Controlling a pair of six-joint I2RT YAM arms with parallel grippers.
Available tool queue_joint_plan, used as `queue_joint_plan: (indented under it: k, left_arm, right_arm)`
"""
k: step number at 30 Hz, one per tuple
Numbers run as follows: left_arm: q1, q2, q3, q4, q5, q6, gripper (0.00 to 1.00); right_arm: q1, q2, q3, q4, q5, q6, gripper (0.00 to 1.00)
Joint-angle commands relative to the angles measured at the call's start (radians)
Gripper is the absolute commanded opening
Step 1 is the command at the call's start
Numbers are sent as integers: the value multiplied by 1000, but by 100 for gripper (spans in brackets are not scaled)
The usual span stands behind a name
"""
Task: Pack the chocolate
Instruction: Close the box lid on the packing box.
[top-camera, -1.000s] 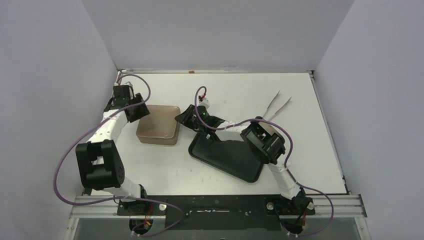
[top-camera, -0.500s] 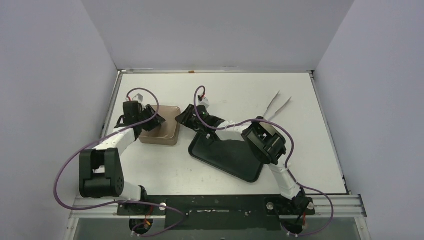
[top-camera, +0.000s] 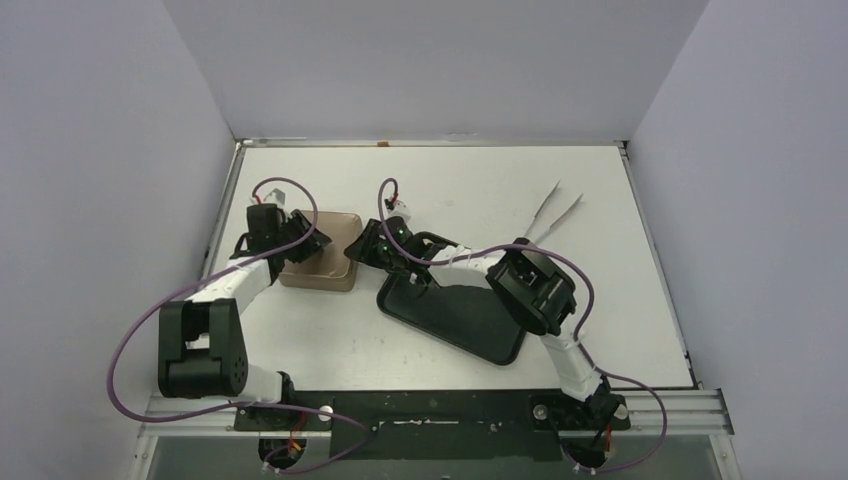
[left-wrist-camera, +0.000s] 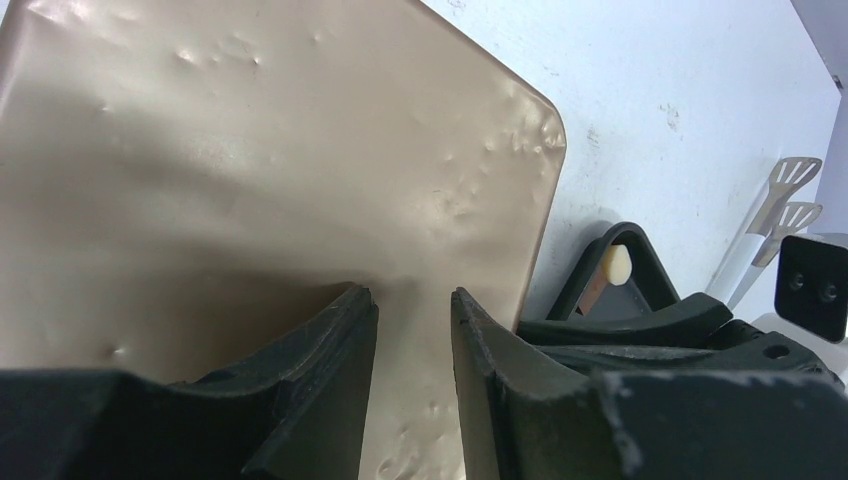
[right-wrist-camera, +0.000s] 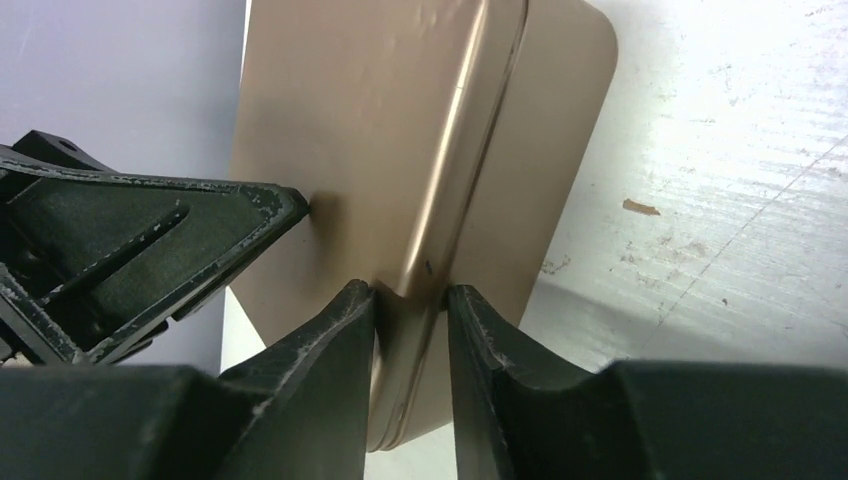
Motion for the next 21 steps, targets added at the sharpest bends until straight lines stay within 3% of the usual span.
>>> queue_joint_plan:
  k: [1, 4, 8, 11, 16, 21]
  left_arm:
    - [-5, 15, -55, -129, -62, 17, 33]
    - [-7, 13, -62, -128, -61, 14, 34]
    - [-5, 26, -52, -108, -22, -3, 34]
    - [22, 24, 36, -143, -2, 16, 36]
    - [156, 10, 214, -290, -52, 158, 50]
    - [260, 46, 217, -292, -71, 218, 59]
  right_arm:
    - [24, 22, -85, -78, -57, -4, 17]
    - [28, 10, -179, -61, -6, 16, 0]
    - [21, 32, -224, -57, 3, 18, 0]
    - [3, 17, -231, -27, 1, -7, 0]
    - [-39, -82, -207, -22, -4, -59, 20]
    - [-74, -82, -154, 7, -90, -48, 33]
